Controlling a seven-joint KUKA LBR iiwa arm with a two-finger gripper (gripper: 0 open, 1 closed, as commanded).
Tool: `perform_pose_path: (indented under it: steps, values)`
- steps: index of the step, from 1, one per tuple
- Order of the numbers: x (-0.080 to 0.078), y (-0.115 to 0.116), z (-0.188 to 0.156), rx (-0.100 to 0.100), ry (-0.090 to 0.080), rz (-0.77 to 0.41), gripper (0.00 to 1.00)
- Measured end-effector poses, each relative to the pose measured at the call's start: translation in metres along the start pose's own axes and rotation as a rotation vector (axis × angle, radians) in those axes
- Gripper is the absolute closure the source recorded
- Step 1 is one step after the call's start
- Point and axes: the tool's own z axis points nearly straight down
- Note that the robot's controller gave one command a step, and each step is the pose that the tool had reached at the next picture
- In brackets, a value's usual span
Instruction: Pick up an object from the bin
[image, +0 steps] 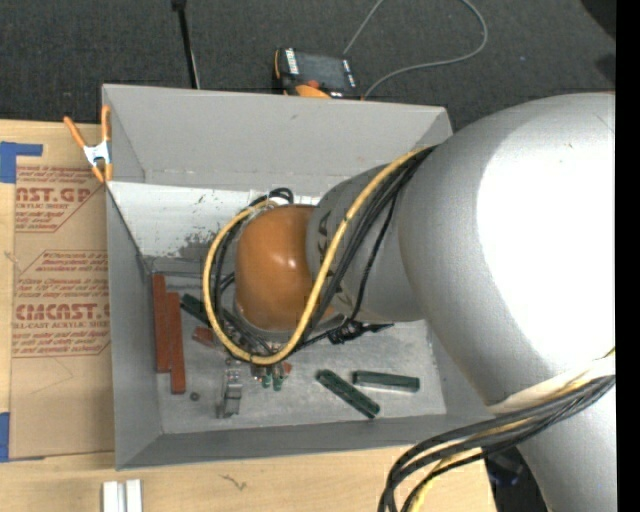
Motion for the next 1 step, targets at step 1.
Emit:
perform_pose_path:
  steps: [1]
  values:
    - [-0.021, -0.0753, -0.0465, 0.003, -0.008, 0.024, 0.0]
